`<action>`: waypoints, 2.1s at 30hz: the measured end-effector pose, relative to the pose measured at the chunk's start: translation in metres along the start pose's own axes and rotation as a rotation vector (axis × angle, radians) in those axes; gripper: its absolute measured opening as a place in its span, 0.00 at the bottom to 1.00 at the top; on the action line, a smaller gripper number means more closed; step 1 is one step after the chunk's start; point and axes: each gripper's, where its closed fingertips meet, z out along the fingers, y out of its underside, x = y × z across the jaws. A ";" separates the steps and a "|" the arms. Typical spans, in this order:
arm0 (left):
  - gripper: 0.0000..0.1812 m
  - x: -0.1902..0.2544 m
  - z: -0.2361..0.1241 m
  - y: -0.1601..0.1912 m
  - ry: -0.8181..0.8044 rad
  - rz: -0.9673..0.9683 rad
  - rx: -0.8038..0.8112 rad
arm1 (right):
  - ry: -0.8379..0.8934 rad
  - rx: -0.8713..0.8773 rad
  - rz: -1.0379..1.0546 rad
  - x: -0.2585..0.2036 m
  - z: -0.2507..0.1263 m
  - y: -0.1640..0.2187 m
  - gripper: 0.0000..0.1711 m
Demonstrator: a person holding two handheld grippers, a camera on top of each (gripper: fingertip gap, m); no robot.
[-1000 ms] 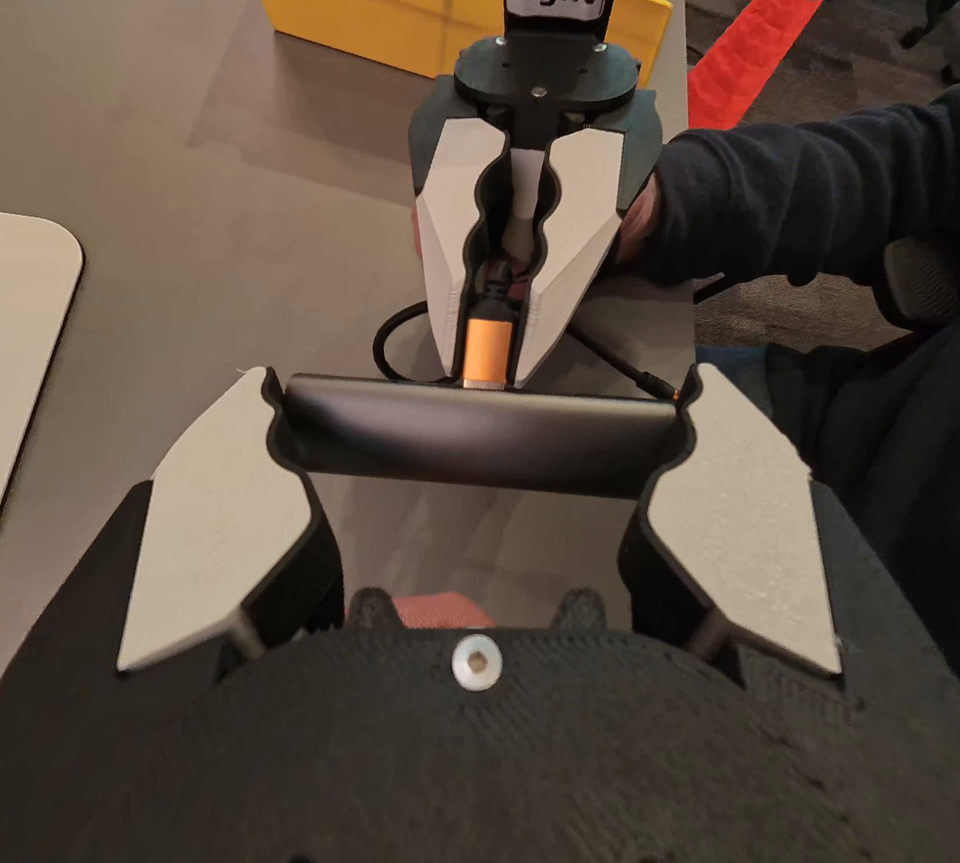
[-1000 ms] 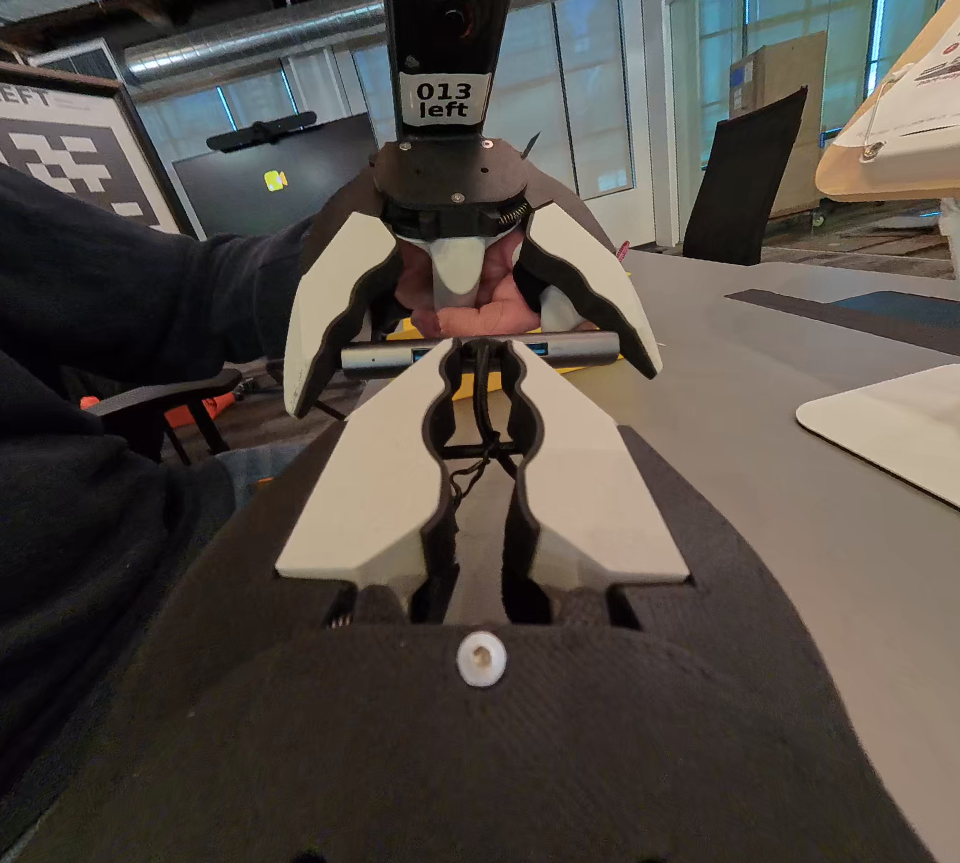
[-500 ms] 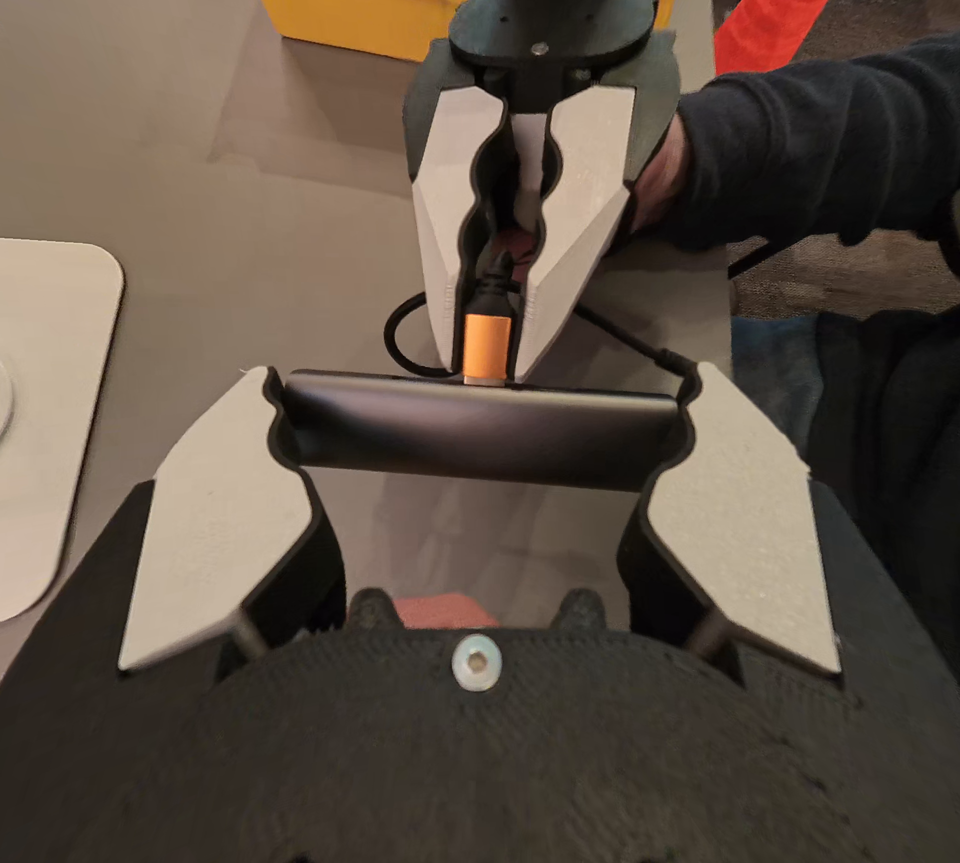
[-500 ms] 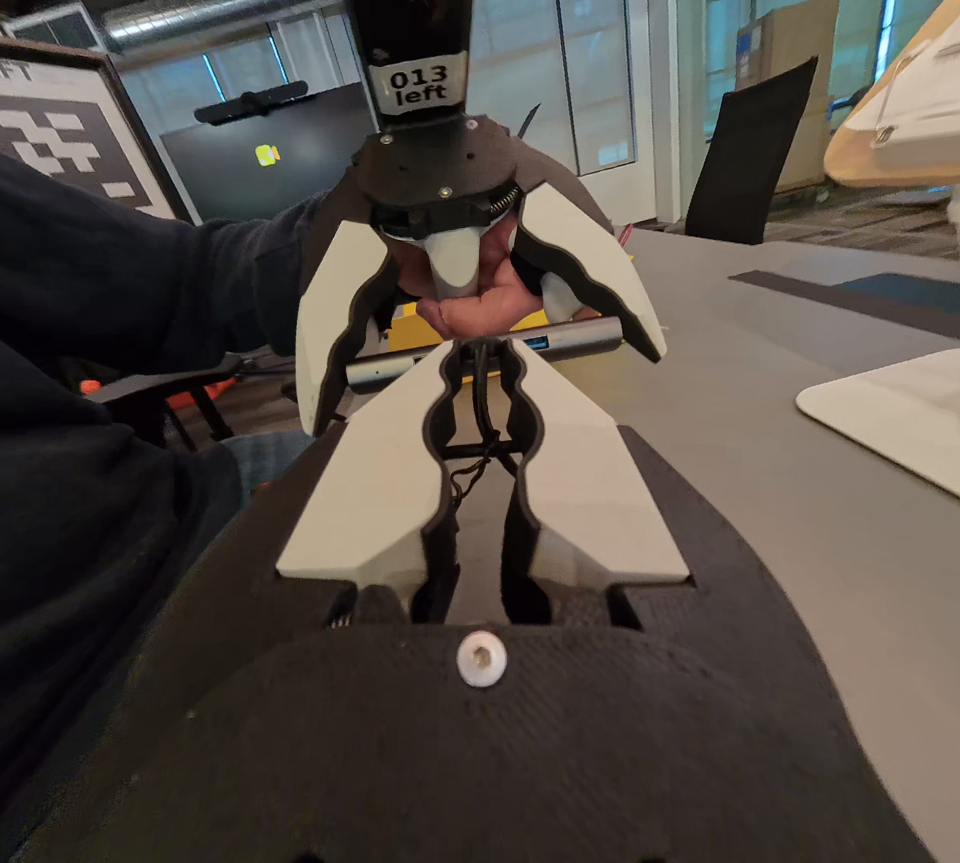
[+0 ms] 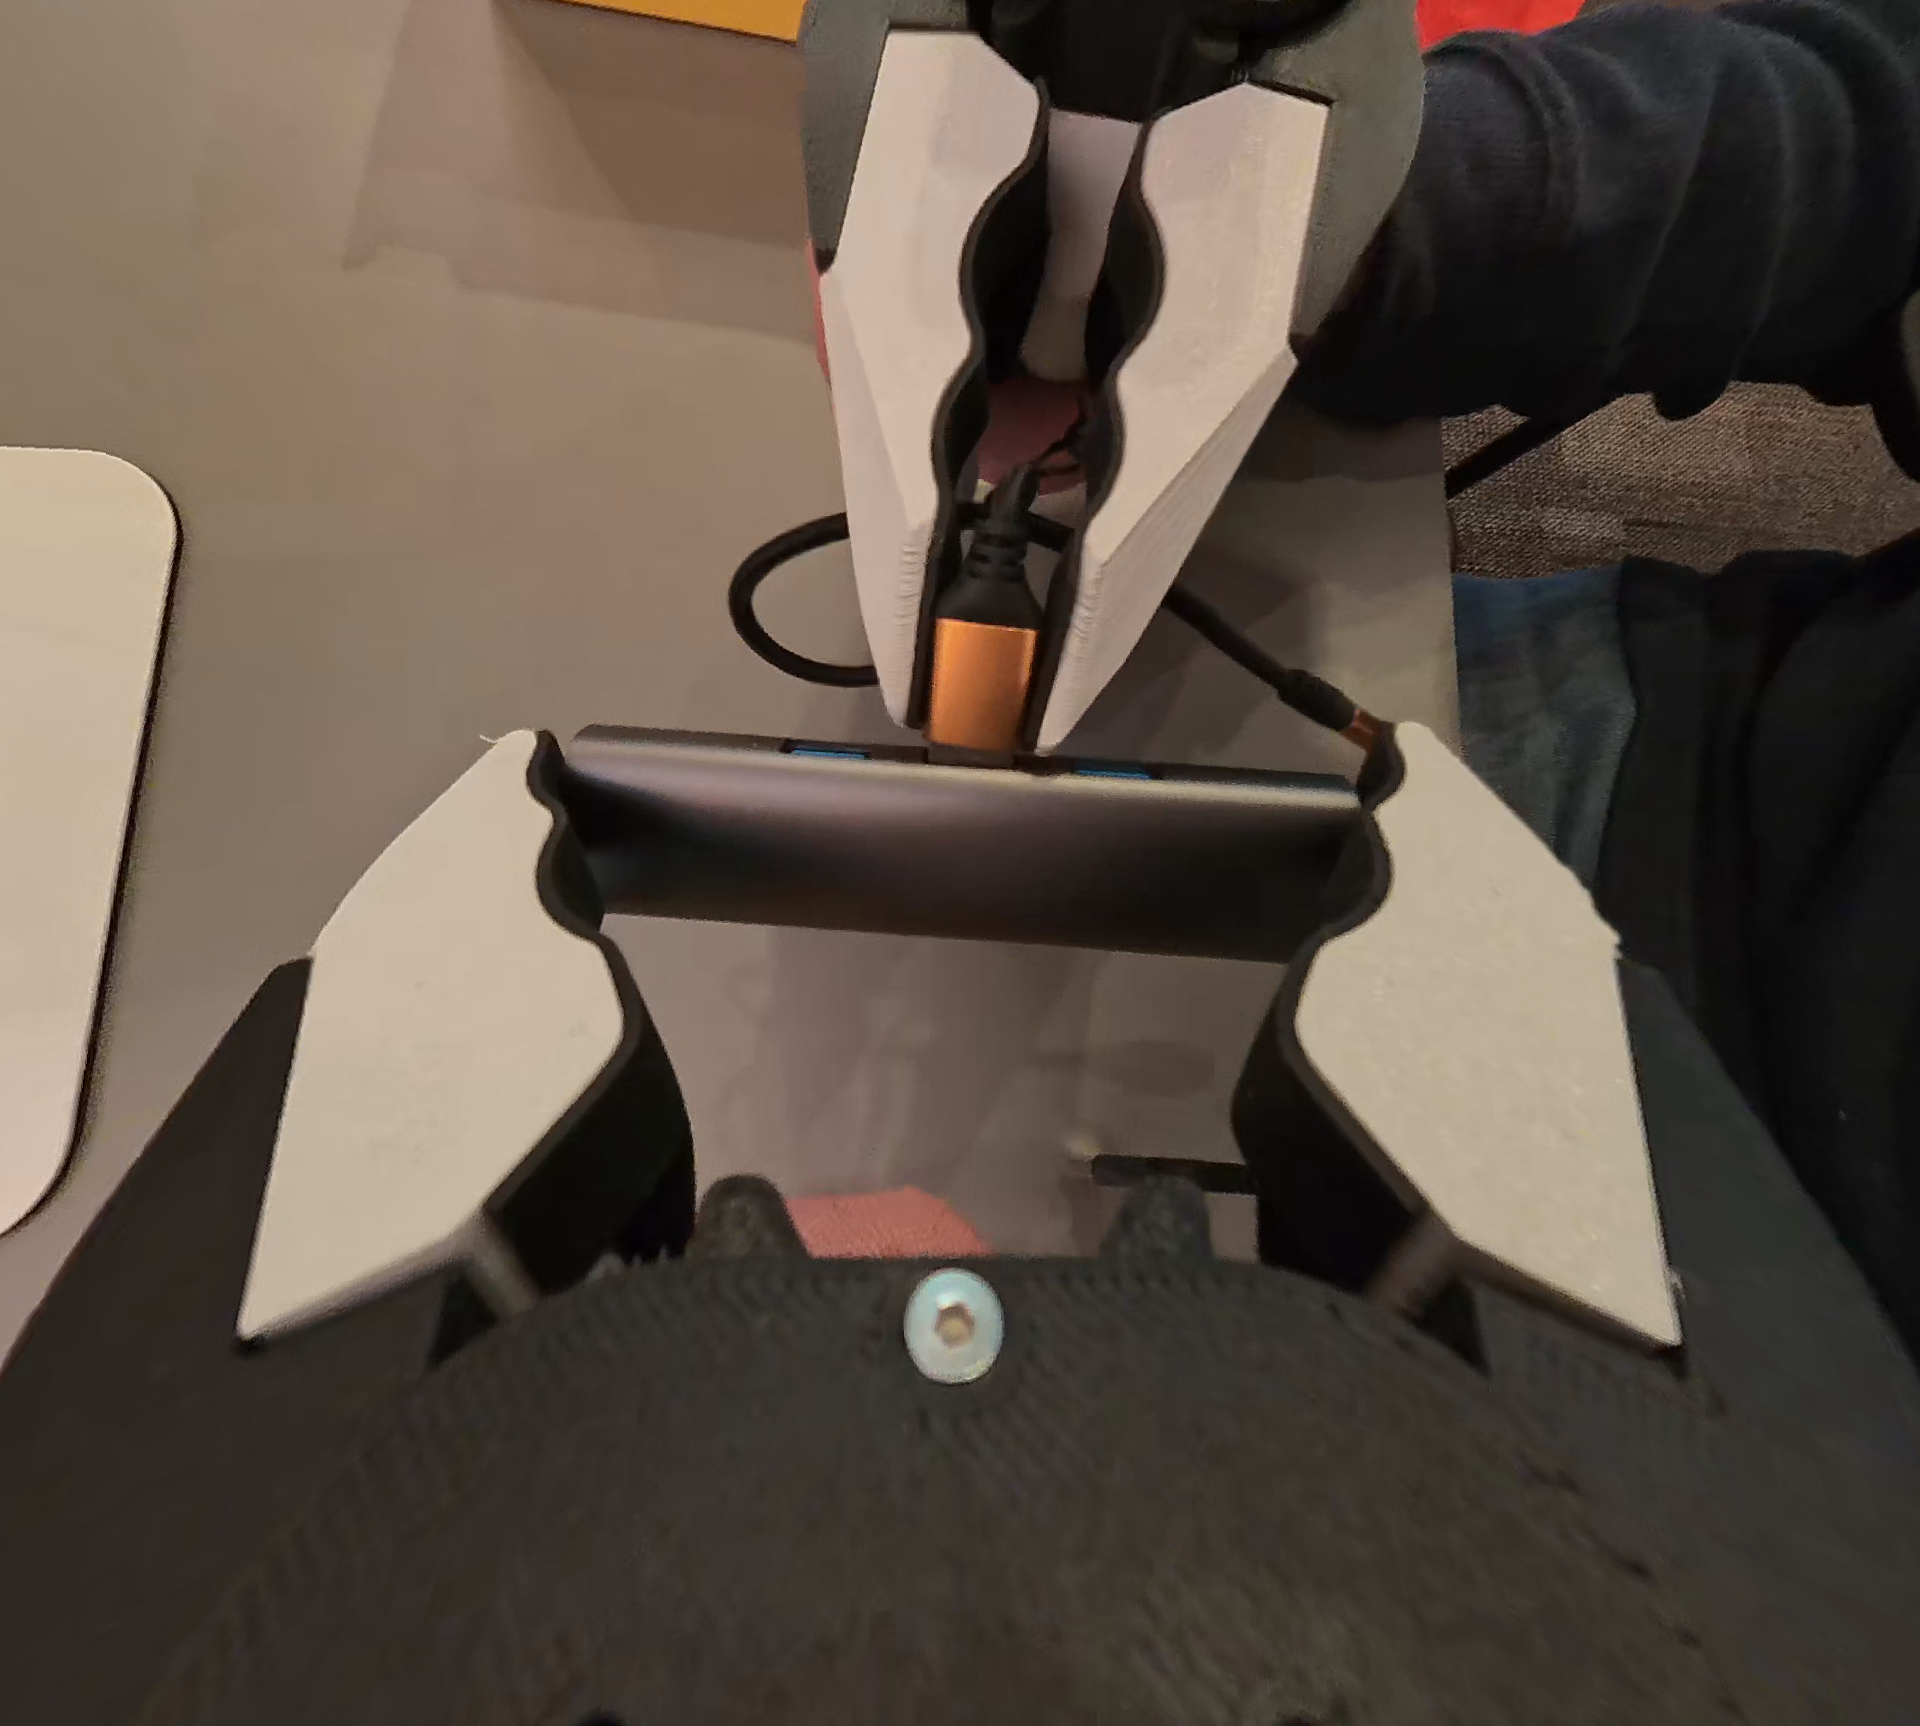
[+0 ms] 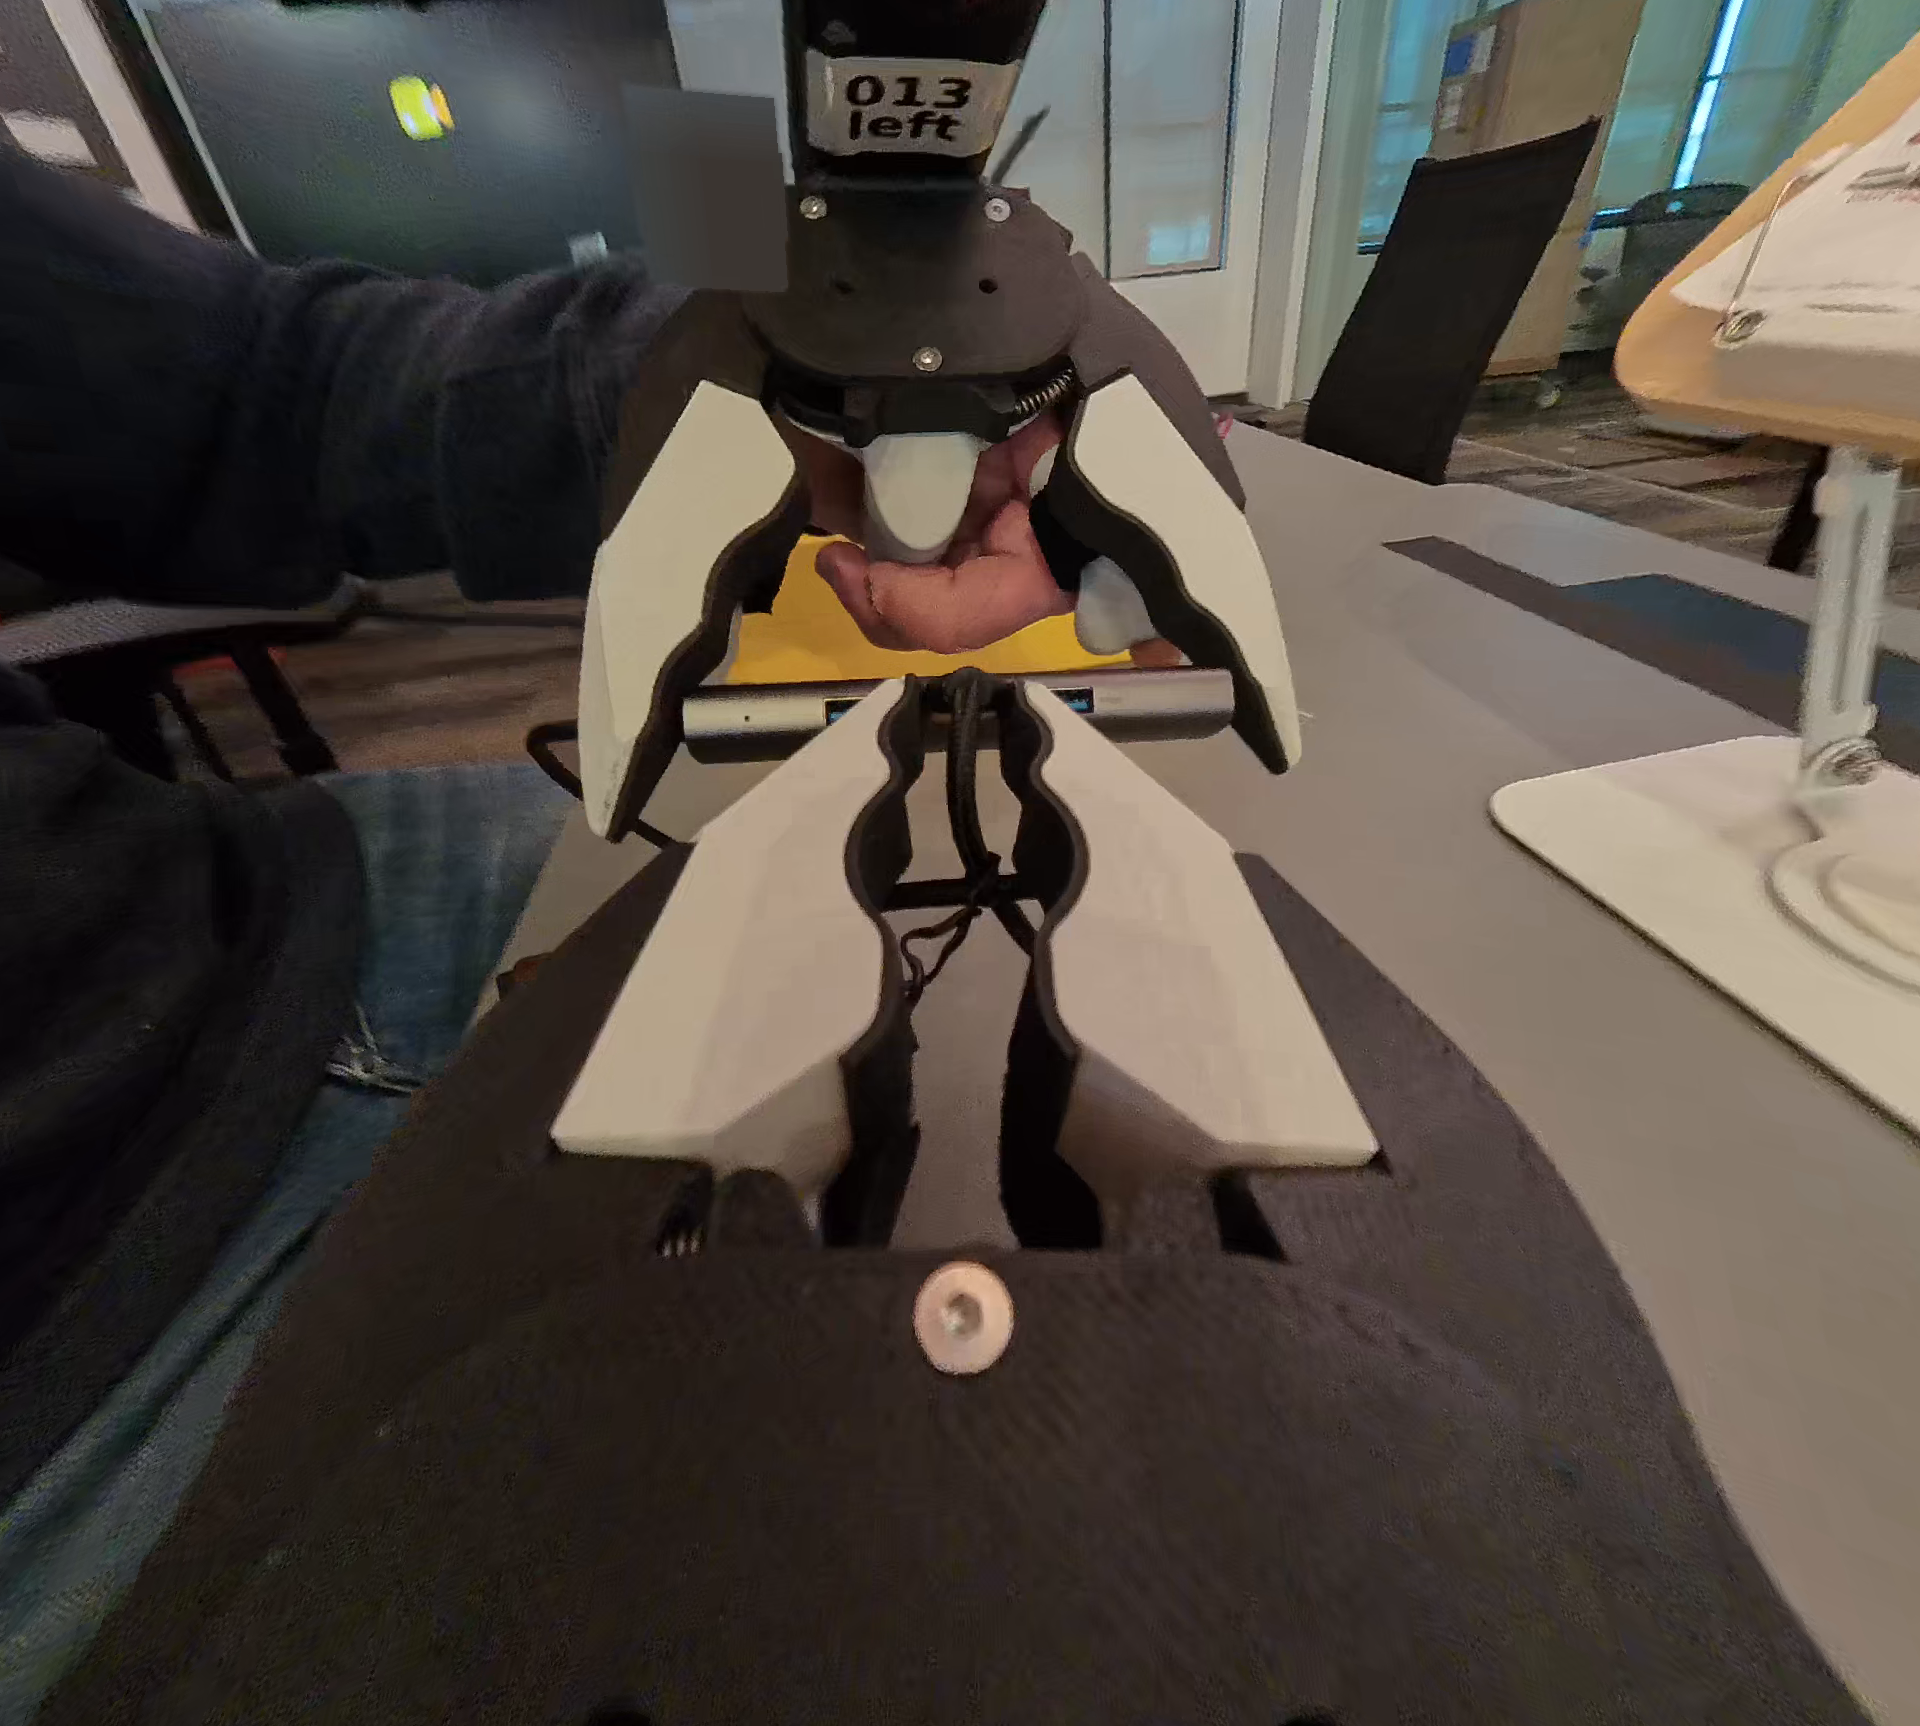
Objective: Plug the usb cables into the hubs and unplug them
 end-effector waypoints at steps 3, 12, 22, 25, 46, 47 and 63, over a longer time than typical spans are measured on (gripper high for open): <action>0.75 -0.001 0.000 0.002 -0.026 0.028 -0.024 | -0.043 0.040 0.117 0.001 0.000 0.001 0.07; 0.75 0.002 -0.001 0.005 -0.003 0.075 -0.058 | -0.114 0.076 0.180 -0.004 -0.002 0.004 0.07; 0.75 0.002 -0.003 0.011 -0.010 0.054 -0.052 | 0.035 0.029 0.004 -0.005 0.003 0.006 0.07; 0.75 0.006 -0.003 0.012 -0.008 0.093 -0.062 | -0.031 0.050 0.069 -0.008 0.002 0.007 0.07; 0.74 -0.018 -0.012 0.045 -0.146 0.088 -0.173 | -0.120 0.236 0.242 0.006 -0.031 -0.014 0.07; 0.74 -0.014 -0.018 0.042 -0.121 0.044 -0.119 | -0.103 0.228 0.245 0.013 -0.039 -0.013 0.07; 0.74 -0.007 -0.041 0.042 -0.171 -0.015 0.022 | -0.053 0.145 0.147 -0.003 -0.025 -0.016 0.07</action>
